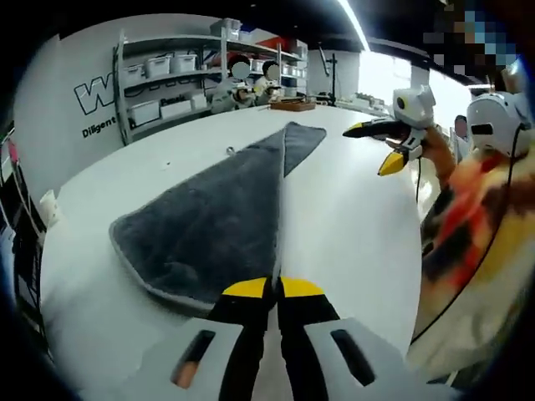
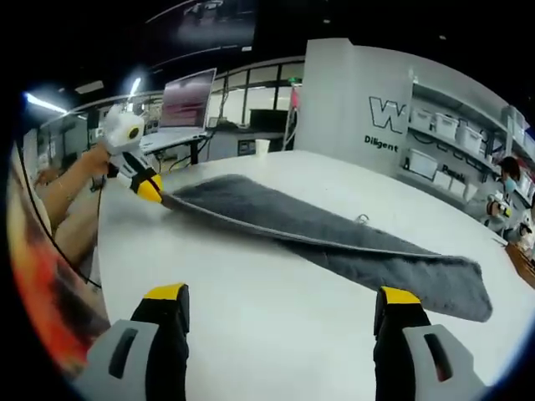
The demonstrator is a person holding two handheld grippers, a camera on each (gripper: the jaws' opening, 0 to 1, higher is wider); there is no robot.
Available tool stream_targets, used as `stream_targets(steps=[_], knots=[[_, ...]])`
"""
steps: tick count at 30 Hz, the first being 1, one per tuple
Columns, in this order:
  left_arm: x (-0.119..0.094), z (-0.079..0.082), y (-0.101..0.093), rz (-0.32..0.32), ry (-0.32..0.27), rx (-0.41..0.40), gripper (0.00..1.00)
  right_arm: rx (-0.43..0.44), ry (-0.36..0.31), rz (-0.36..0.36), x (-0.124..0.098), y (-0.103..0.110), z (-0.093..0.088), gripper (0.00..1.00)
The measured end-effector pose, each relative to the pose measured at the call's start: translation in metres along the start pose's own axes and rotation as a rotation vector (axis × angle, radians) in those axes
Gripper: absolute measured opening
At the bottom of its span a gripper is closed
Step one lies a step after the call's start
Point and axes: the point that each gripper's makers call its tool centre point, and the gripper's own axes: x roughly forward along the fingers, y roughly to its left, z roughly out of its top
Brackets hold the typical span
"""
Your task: Open the folded towel by lifting each exposed corner and separating the folded layers until the towel lies flat within the target outline without major curled edges
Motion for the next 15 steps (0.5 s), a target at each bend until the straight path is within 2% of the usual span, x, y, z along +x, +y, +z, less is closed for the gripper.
stream_targets(steps=[6, 12, 15], knots=[[0.005, -0.007, -0.001, -0.005, 0.005, -0.019, 0.05, 0.001, 0.005, -0.003, -0.002, 0.000, -0.002, 0.91], [0.007, -0.015, -0.006, -0.013, 0.036, -0.021, 0.13, 0.004, 0.005, -0.008, -0.004, -0.001, -0.002, 0.91], [0.003, -0.003, -0.014, -0.028, -0.018, -0.050, 0.23, 0.001, 0.007, -0.009, -0.004, -0.002, -0.002, 0.91]])
